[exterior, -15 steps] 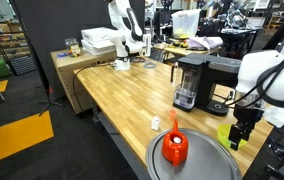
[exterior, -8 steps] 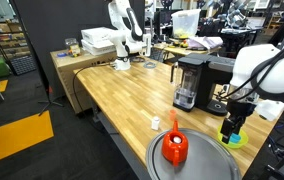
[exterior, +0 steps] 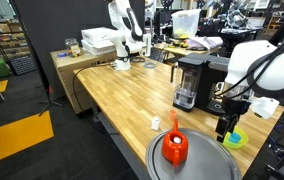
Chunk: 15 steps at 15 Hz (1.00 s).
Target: Put the blue cup in the yellow bowl then put the yellow bowl on the gray plate
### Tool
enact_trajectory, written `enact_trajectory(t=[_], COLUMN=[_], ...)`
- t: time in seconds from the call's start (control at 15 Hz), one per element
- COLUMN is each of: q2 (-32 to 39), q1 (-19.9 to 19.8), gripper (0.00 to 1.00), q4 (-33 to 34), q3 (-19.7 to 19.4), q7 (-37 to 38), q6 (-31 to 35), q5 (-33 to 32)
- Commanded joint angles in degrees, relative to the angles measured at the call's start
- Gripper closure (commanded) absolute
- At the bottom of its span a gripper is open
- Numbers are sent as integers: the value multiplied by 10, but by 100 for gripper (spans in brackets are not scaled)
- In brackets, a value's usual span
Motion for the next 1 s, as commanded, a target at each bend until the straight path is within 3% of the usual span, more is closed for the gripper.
enact_trajectory(t=[0.0, 0.27, 0.6, 0.93], q2=[10, 30, 73, 108], q1=[1, 2, 14, 17], gripper=[0, 0, 0, 0], q4=[12, 23, 40, 76], q3=[-4, -4, -41, -50], q7=[4, 14, 133, 156], q6=[-11, -9, -20, -32], q5=[-14, -28, -142, -164])
